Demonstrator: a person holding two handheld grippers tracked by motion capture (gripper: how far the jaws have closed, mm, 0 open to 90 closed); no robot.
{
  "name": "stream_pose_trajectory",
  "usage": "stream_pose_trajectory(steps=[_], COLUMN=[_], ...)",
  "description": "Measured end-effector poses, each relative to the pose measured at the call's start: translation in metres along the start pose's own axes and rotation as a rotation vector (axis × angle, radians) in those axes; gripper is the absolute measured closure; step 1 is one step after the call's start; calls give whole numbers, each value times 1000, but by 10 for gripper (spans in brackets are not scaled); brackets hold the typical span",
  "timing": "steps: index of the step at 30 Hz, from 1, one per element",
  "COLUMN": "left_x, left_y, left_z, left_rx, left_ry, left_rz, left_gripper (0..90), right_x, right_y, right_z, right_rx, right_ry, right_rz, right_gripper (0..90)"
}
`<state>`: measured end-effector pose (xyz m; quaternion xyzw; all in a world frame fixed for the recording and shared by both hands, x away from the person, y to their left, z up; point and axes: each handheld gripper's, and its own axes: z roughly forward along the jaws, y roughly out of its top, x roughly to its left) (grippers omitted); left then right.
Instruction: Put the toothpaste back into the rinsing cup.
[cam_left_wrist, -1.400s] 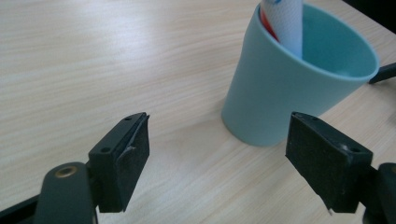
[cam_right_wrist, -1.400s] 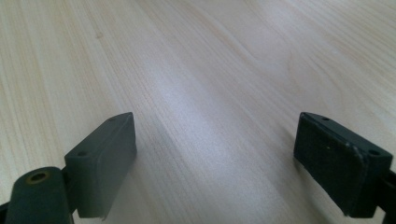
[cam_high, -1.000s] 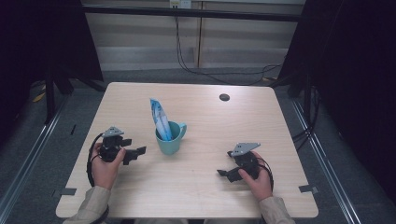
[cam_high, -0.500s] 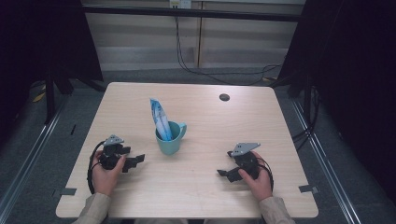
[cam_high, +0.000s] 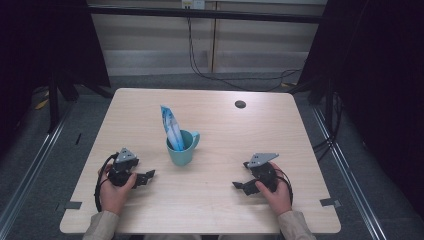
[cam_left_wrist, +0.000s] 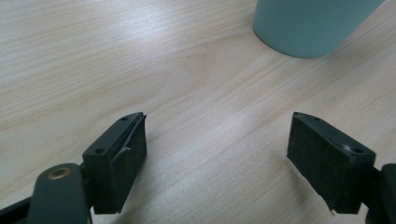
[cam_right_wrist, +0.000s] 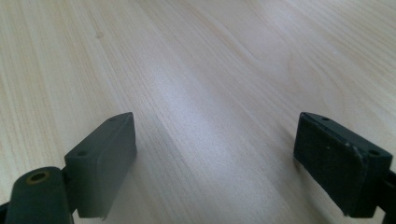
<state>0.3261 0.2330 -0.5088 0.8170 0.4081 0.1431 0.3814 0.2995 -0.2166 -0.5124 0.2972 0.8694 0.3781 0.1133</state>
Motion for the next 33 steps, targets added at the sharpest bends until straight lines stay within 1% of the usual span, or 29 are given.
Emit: stream_pose_trajectory(steps=[1,3,5,6,7,9,33], left_x=[-1,-1,-3,-3,-5,-6,-6], left_y=[0,0,0,1,1,1,1], left_z=[0,1,1,1,2,3,3], left_rx=[4,3,6,15,26,27,27], left_ry=[5,4,10,12,20,21,21], left_rz=[11,11,22,32,57,64,66], left_gripper=[193,187,184,167,161,154,148], right_x=[0,0,0,0,0,0,0], right_y=[0,0,0,0,0,0,1], right_z=[0,0,0,0,0,0,1], right_rx=[0,0,0,0,0,0,3], right_ry=[0,0,0,0,0,0,4], right_rz=[0,0,0,0,0,0,1], right_gripper=[127,127,127,127,127,127,123])
